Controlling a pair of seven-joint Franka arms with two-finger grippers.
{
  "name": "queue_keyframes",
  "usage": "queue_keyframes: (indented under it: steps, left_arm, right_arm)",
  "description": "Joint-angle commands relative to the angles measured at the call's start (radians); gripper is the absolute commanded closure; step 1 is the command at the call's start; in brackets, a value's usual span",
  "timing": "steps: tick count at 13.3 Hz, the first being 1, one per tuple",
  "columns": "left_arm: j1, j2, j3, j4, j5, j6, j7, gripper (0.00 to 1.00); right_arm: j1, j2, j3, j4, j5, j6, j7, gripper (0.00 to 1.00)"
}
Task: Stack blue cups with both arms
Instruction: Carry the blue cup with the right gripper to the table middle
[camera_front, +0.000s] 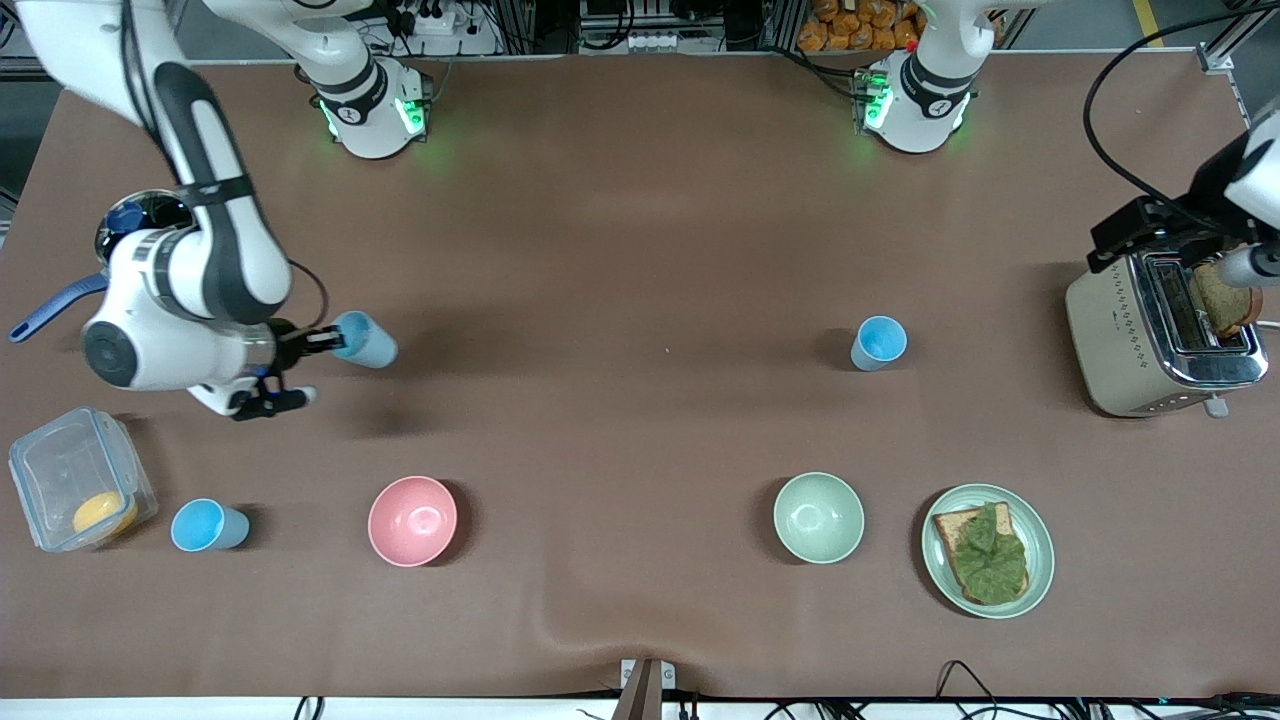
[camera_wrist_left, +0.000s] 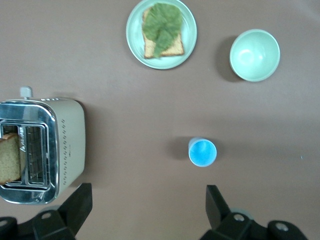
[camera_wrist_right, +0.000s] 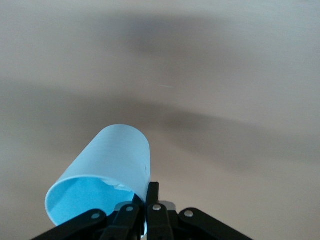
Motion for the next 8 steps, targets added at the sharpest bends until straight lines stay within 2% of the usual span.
queue_keyframes:
  steps: [1, 4, 8]
  left_arm:
    - [0.028, -0.005, -0.003, -0.013, -0.007, 0.024, -0.013, 0.00]
    - [0.018, -0.005, -0.028, -0.008, -0.005, 0.024, -0.014, 0.00]
    - [0.018, -0.005, -0.034, -0.008, -0.004, 0.024, -0.011, 0.00]
  right_arm:
    - [0.173, 0.025, -0.010, 0.086, 0.060, -0.023, 0.240, 1.00]
    - [0.342, 0.118, -0.010, 0.201, 0.133, 0.022, 0.424, 1.00]
    - [0.504, 0.275, -0.010, 0.354, 0.150, 0.103, 0.622, 1.00]
